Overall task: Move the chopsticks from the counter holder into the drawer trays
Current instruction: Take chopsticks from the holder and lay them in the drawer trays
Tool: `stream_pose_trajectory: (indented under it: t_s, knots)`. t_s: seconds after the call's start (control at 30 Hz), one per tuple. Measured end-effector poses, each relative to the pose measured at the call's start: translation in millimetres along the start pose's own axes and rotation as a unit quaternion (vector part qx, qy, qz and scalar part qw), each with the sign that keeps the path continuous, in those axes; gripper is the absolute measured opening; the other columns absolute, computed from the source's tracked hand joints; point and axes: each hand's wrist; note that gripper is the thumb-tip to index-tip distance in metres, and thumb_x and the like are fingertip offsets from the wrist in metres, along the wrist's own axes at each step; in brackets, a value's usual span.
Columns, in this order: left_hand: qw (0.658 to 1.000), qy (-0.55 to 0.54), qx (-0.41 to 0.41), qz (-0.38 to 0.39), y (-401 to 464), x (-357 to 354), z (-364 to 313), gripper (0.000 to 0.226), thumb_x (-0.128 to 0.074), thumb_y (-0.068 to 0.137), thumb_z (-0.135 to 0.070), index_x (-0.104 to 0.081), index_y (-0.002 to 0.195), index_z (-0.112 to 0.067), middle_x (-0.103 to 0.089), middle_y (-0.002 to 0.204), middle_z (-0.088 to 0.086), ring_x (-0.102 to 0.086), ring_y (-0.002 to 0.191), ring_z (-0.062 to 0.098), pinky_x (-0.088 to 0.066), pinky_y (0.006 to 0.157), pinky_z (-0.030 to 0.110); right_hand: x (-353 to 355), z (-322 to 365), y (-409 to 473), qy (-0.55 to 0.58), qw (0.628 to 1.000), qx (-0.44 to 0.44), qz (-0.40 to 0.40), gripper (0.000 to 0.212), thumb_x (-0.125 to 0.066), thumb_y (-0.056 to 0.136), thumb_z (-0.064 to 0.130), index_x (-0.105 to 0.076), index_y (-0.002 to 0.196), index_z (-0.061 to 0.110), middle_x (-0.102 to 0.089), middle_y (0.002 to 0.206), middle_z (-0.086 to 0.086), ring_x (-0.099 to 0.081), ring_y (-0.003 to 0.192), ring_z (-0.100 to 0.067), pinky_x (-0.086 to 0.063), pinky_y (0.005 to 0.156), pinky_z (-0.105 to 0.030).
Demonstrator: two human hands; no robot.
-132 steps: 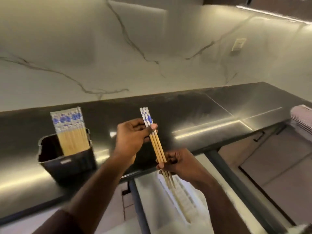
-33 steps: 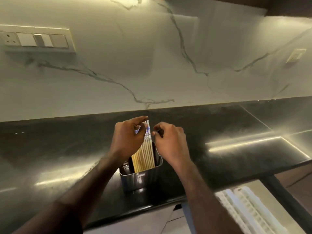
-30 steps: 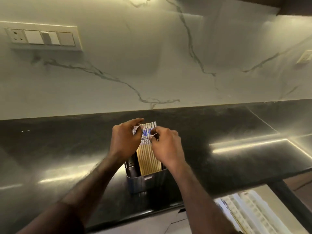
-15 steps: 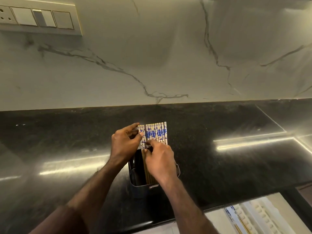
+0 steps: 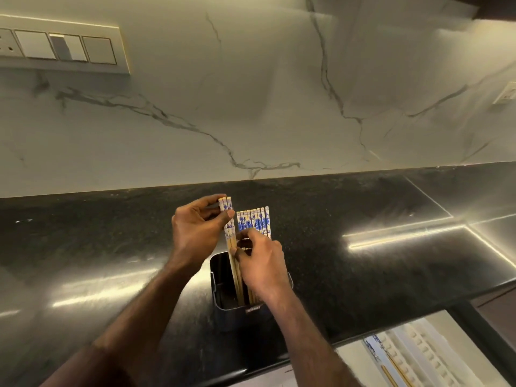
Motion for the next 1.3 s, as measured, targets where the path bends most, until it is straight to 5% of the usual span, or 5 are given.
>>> stream_pose_trajectory:
  t_s: [0.23, 0.47, 0.97, 1.17, 1.3]
  knots:
    - [0.992, -0.038, -0.112, 0.046, 6.0, 0.2, -108.4, 0.042, -0.079, 0.075, -0.006, -0.069, 0.113, -0.02, -0.077, 0.084, -0.007, -0.075, 0.08, 0.012, -0.058, 0.069, 0.021, 46.3, 10.7, -16.2, 0.175, 0.984, -0.022, 0.034, 0.018, -0.067, 0.089, 0.024, -0.071, 0.107, 0.022, -0.075, 0.09, 0.007, -0.068, 0.083, -0.001, -0.053, 0.072, -0.016]
    - [0.983, -0.099, -0.12, 0.101, -20.5, -42.9, -141.8, 0.042, -0.078, 0.077, -0.007, -0.068, 0.115, -0.022, -0.078, 0.085, -0.001, -0.075, 0.082, 0.019, -0.06, 0.071, 0.029, 111.1, -11.1, -53.6, 0.282, 0.957, -0.03, 0.059, 0.014, -0.065, 0.09, 0.016, -0.072, 0.102, 0.019, -0.077, 0.09, -0.001, -0.073, 0.086, -0.015, -0.059, 0.079, -0.037]
    - [0.979, -0.084, 0.014, 0.188, -196.7, -284.3, -65.2, 0.06, -0.077, 0.075, 0.003, -0.059, 0.129, -0.015, -0.077, 0.089, 0.005, -0.075, 0.083, 0.017, -0.061, 0.072, 0.031, 268.8, -217.7, -215.7, 0.17, 0.963, -0.206, 0.023, 0.011, -0.069, 0.089, 0.02, -0.078, 0.089, 0.014, -0.076, 0.075, 0.002, -0.073, 0.072, -0.012, -0.058, 0.069, -0.024]
    - [0.98, 0.025, 0.096, 0.173, -268.4, -373.3, -9.5, 0.086, -0.075, 0.08, -0.006, -0.027, 0.15, -0.02, -0.073, 0.109, 0.003, -0.073, 0.088, 0.009, -0.059, 0.082, 0.035, 307.0, -309.4, -255.9, 0.132, 0.948, -0.281, 0.065, 0.01, -0.068, 0.083, 0.011, -0.077, 0.082, 0.008, -0.075, 0.082, -0.012, -0.071, 0.081, -0.032, -0.058, 0.078, -0.05]
    - [0.968, 0.113, 0.141, 0.172, -299.6, -401.3, 36.0, 0.081, -0.07, 0.087, -0.018, -0.021, 0.152, -0.021, -0.066, 0.125, 0.005, -0.069, 0.096, 0.013, -0.058, 0.084, 0.039, 305.6, -356.5, -262.5, 0.107, 0.935, -0.318, 0.112, 0.013, -0.065, 0.082, 0.007, -0.075, 0.075, 0.002, -0.073, 0.077, -0.019, -0.072, 0.069, -0.033, -0.06, 0.07, -0.049]
Point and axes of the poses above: each hand's wrist, its own y-axis towards the middle knuckle, its own x-axis out of the back of the hand, z = x × y
